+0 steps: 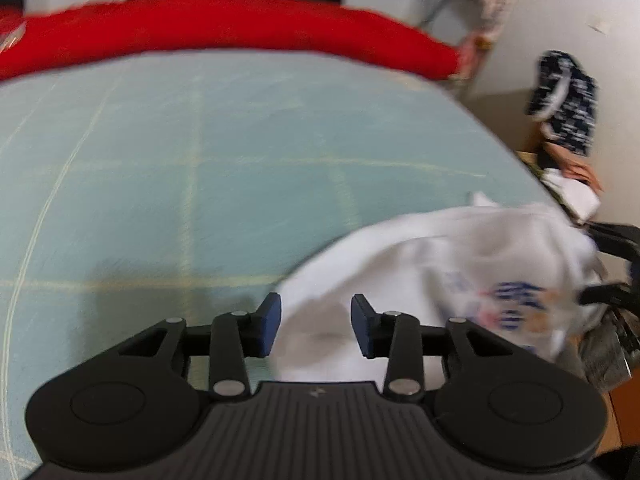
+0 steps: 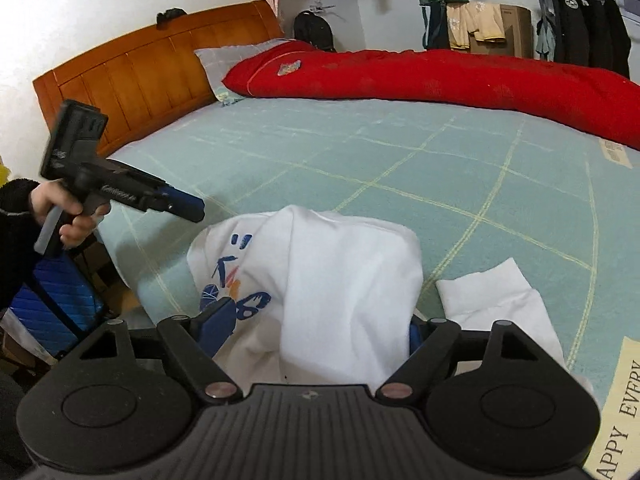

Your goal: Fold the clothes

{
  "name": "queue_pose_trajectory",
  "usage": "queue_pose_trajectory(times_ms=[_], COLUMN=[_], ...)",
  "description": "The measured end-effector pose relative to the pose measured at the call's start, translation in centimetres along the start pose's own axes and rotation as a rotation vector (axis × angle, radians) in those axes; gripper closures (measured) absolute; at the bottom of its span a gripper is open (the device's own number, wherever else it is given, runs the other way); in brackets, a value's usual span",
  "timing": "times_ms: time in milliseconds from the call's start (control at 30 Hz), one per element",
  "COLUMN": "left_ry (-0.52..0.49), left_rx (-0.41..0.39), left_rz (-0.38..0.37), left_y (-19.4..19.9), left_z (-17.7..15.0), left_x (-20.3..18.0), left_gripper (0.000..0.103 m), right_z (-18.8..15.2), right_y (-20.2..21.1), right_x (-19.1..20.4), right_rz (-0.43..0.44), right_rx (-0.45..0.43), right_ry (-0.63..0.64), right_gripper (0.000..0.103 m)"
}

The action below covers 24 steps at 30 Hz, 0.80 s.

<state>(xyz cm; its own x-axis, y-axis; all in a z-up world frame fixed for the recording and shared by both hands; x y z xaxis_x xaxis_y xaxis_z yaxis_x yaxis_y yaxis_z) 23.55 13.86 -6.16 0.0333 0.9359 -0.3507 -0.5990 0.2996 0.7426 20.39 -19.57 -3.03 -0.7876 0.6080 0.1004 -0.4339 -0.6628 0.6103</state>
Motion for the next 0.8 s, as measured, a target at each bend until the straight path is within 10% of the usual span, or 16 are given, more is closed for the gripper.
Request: queue_pose_trajectory(times_ms=[367,633,800], left_ry=[0.003,-0.092,0.032], left_rx=[0.110,0.281,0.400], left_rz=[-0.086,-0.142,-0.202], left_y=[-4.6,-6.8,-7.5], left_z=[0.5,2.6,3.9], left_x=[1.8,0.6,2.0], left_gripper=[0.058,0.058,0.061], right_z=[0.4,2.5,3.5], right_y=[-1.2,-4.0,-4.2], right_x=[-0.7,-4.4,-6.8], right_rz=[-0.006,0.127,0.211], right_rx=[0.063,0.181,0.260], right_ry=[0.045,0.094,-0.011], right_gripper=[0.018,0.018,0.018])
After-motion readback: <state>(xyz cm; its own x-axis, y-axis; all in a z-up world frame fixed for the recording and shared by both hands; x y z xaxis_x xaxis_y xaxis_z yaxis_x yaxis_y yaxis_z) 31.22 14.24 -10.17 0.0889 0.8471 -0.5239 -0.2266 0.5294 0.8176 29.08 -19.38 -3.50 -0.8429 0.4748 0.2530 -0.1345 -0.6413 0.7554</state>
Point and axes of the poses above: each gripper's, at about its wrist camera, not at the fingertips, and y roughly against the way its jaws point, x to its left, z to its top, the point moved 3 cm from there along -y, roughly the way its jaws point, and after that the axes turned 9 degrees about y, right-handed, at the moved point
